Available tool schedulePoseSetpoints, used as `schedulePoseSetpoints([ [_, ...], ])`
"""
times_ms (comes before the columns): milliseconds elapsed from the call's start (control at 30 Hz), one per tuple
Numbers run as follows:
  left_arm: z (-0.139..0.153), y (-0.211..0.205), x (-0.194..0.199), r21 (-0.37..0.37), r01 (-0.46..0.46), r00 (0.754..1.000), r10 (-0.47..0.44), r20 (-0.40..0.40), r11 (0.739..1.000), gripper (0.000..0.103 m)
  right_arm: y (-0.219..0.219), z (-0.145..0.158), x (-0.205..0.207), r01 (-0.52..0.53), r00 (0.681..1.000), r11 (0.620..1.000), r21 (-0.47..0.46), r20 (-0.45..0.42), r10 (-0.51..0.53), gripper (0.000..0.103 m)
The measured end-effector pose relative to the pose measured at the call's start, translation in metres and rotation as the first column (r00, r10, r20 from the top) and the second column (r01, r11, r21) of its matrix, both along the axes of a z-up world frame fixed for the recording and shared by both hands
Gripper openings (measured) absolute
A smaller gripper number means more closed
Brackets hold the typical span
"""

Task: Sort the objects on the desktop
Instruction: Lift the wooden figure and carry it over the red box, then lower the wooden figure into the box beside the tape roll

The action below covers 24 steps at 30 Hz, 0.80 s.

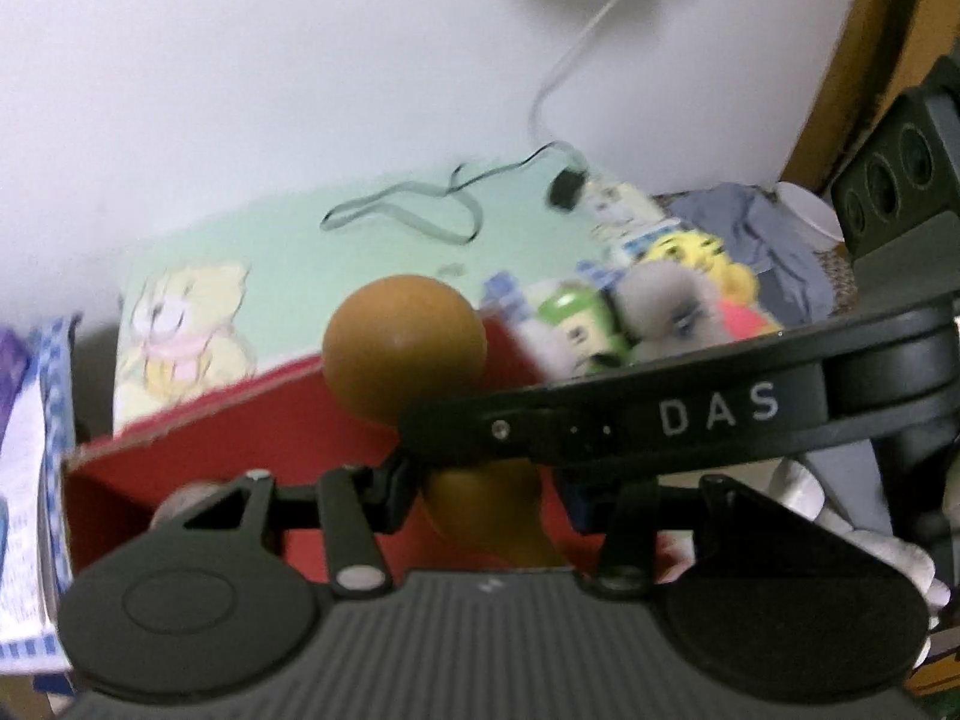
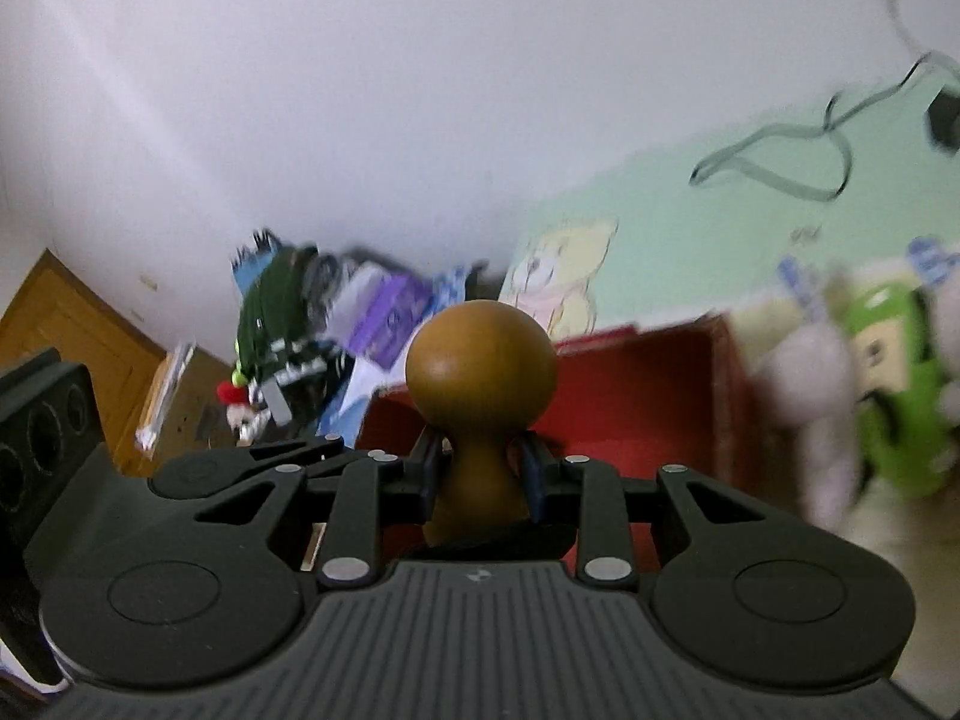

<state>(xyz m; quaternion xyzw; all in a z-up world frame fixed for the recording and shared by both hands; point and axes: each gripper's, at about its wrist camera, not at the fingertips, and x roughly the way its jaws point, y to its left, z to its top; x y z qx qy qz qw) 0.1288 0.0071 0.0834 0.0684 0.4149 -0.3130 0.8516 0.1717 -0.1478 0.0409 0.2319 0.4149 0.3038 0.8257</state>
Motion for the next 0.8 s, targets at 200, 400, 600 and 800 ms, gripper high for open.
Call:
schedulePoseSetpoints([
  [200, -0.046, 0.01, 0.028, 0.044, -0.015, 0.995, 0.02, -0.1, 0.999, 0.048, 0.038, -0.03, 0.021, -0.037, 0.993, 0.998, -0.059, -0.115, 0.03, 0.03],
  [400, -0.074, 0.018, 0.041, 0.138, -0.002, 0.985, 0.026, -0.172, 0.99, 0.048, 0.065, -0.06, 0.04, -0.06, 0.975, 0.99, -0.129, -0.22, 0.03, 0.03],
  [600, -0.094, 0.021, 0.054, 0.214, -0.016, 0.973, 0.065, -0.223, 0.977, 0.052, 0.075, -0.083, 0.054, -0.051, 0.942, 0.992, -0.114, -0.335, 0.01, 0.03],
  [800, -0.103, 0.024, 0.057, 0.268, -0.025, 0.965, 0.093, -0.246, 0.963, 0.055, 0.08, -0.095, 0.056, -0.057, 0.921, 0.993, -0.1, -0.389, 0.014, 0.028],
])
